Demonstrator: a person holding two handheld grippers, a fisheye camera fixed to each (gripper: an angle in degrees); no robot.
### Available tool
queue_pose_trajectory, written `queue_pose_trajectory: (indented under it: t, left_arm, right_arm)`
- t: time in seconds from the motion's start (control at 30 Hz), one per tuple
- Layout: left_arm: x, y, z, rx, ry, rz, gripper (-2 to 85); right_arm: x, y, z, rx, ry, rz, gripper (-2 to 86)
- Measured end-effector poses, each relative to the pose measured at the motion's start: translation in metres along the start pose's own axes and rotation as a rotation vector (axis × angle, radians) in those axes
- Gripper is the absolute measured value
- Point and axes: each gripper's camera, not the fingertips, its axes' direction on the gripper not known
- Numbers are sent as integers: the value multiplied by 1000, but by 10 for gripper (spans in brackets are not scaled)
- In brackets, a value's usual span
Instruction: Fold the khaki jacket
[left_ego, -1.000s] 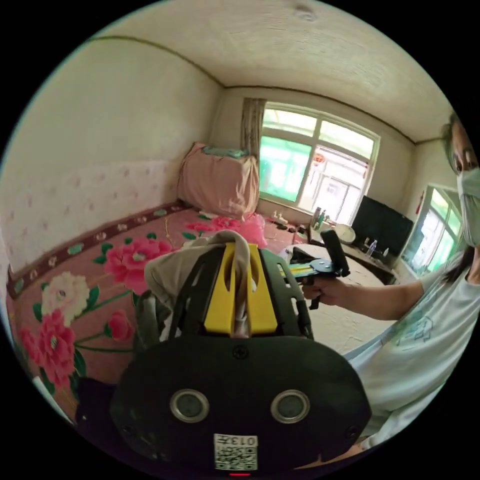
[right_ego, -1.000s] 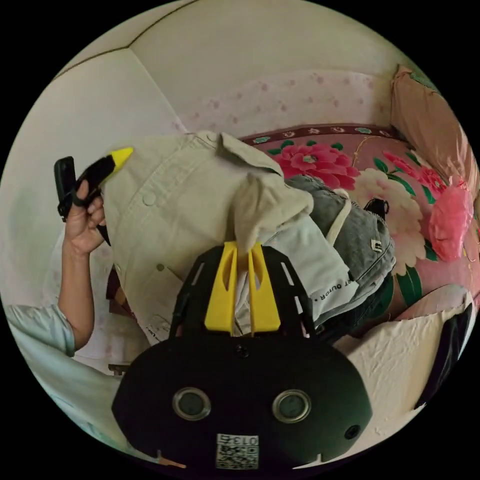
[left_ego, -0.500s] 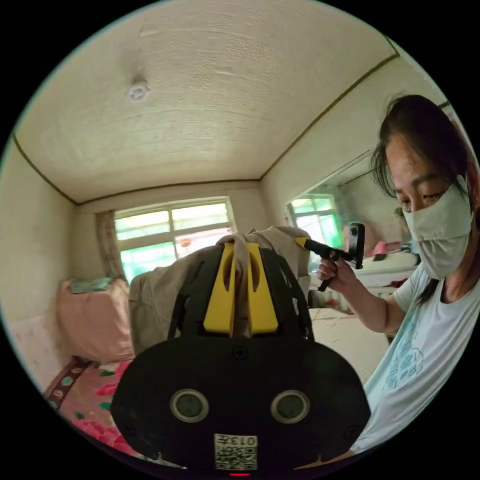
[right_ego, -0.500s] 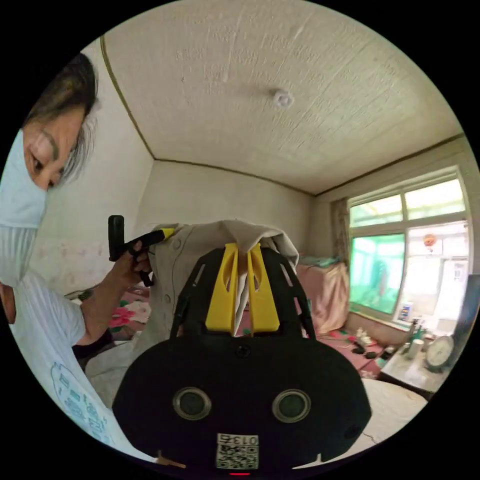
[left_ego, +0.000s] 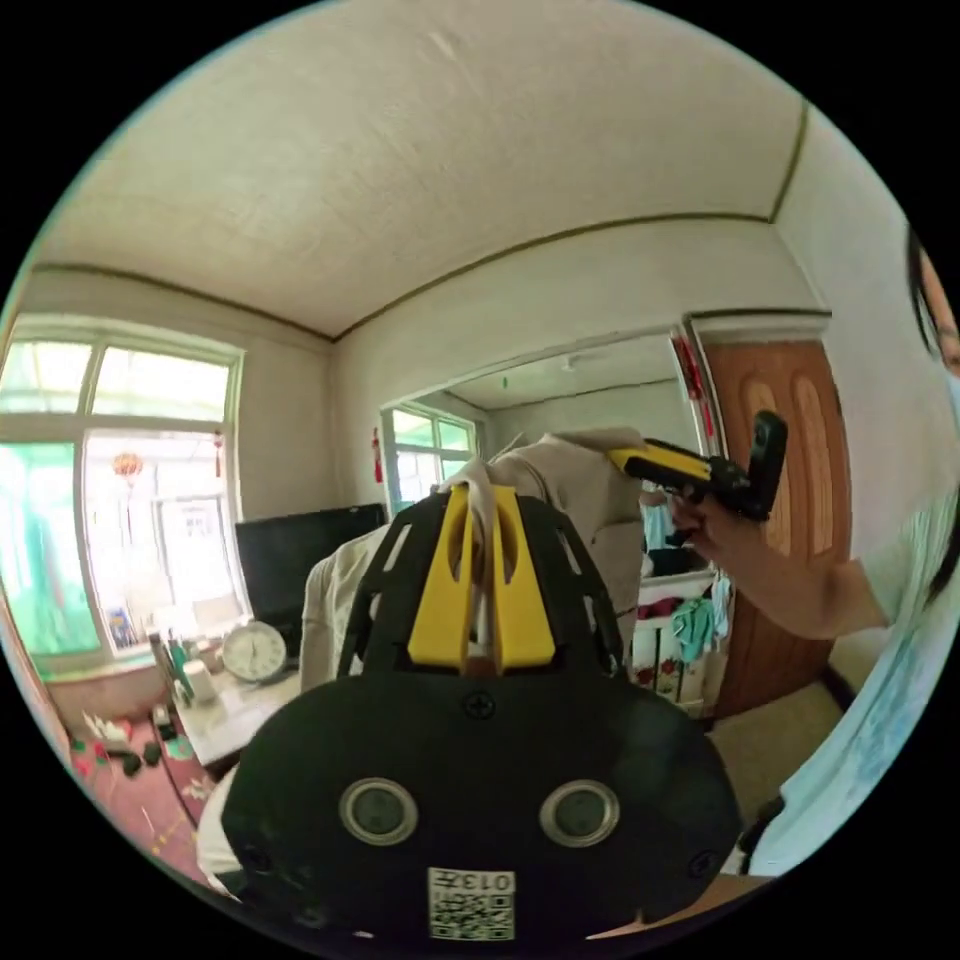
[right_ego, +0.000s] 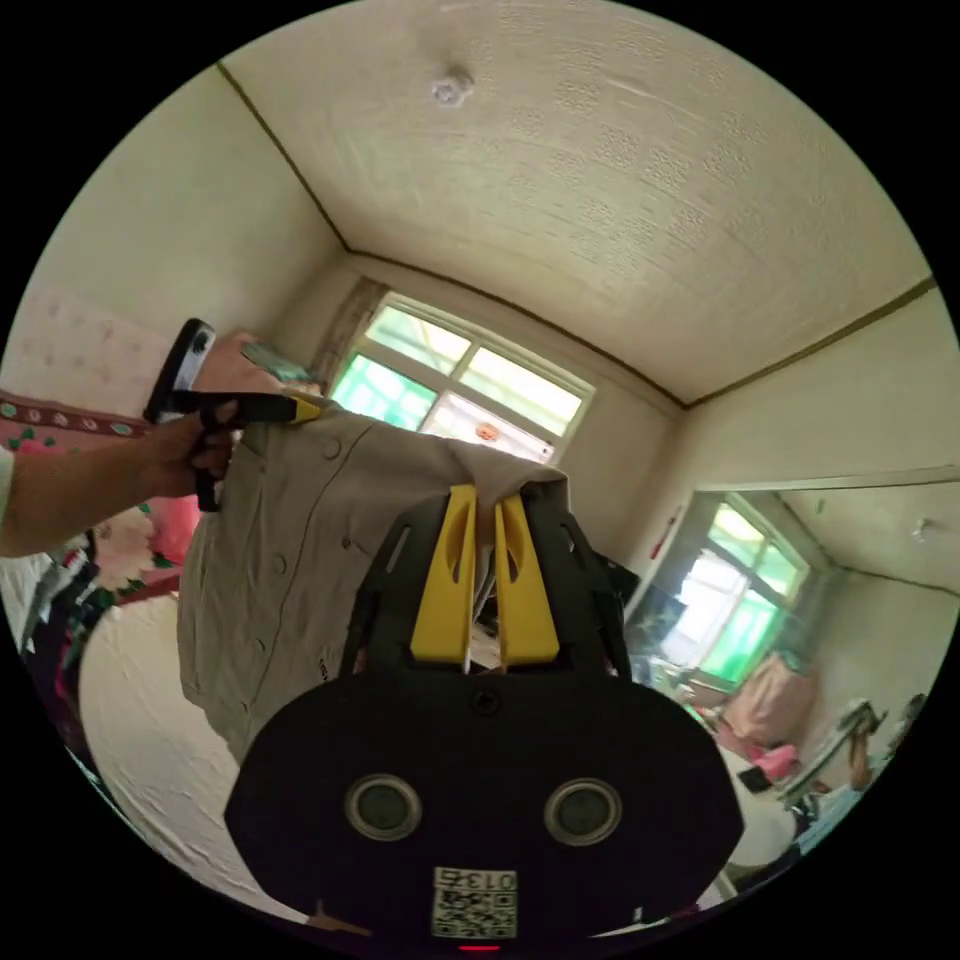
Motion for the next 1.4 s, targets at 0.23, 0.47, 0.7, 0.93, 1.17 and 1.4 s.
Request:
queue_pose_trajectory:
  t: [0.23, 0.47, 0.7, 0.93, 1.17, 1.4]
  left_arm:
    - [-37, 130, 76, -65, 83, -22, 20]
    - [-120, 387, 43, -564, -155, -575, 44]
    - [-151, 463, -65, -570, -444, -914, 84]
    - [-135, 435, 1, -752, -266, -798, 190]
    - [-88, 406, 157, -983, -130, -380, 211]
    - [-82, 457, 248, -1367, -143, -162, 109]
  right_arm:
    - [-30, 68, -44, -6, -252, 139, 23]
    - [-252, 172, 13, -387, -640, 128, 33]
    - [-351, 208, 37, -619, -1222, -35, 62]
    - [-259, 236, 86, -754, -834, 112, 96]
    - [-198, 302, 145, -1024, -555, 137, 106]
    - [-186, 339, 207, -1123, -566, 21, 100]
